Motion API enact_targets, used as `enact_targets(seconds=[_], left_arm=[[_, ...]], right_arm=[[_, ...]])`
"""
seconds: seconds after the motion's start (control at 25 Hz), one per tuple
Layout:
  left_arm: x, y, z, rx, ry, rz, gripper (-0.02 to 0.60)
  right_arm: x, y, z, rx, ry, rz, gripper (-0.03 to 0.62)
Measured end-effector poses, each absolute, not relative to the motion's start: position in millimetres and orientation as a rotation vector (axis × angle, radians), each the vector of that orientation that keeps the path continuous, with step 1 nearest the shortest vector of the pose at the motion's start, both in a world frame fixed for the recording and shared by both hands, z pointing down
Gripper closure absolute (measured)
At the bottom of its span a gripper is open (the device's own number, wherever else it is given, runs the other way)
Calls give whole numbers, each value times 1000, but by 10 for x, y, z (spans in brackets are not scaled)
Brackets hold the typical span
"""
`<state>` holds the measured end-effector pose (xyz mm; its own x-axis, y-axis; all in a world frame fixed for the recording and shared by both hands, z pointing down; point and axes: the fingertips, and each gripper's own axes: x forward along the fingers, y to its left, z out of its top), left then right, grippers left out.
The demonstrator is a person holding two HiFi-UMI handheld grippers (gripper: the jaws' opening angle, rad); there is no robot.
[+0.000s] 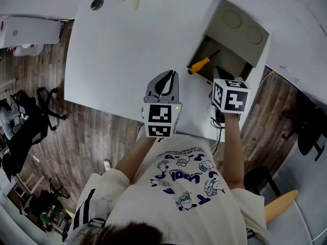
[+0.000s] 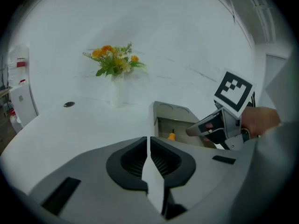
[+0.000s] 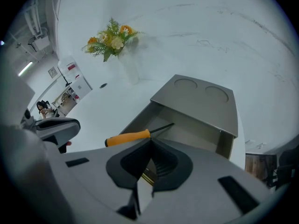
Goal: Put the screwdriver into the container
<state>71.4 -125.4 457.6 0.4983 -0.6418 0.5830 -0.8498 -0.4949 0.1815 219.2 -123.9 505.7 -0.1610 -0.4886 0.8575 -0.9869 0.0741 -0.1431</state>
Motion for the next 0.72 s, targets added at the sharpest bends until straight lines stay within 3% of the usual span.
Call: enact_targets(seconds=[0.72], left_arm=[[1256, -1158, 5053, 2287, -1074, 805, 558]], right_arm=[[2363, -1129, 5104, 1503, -1759, 1071, 568]])
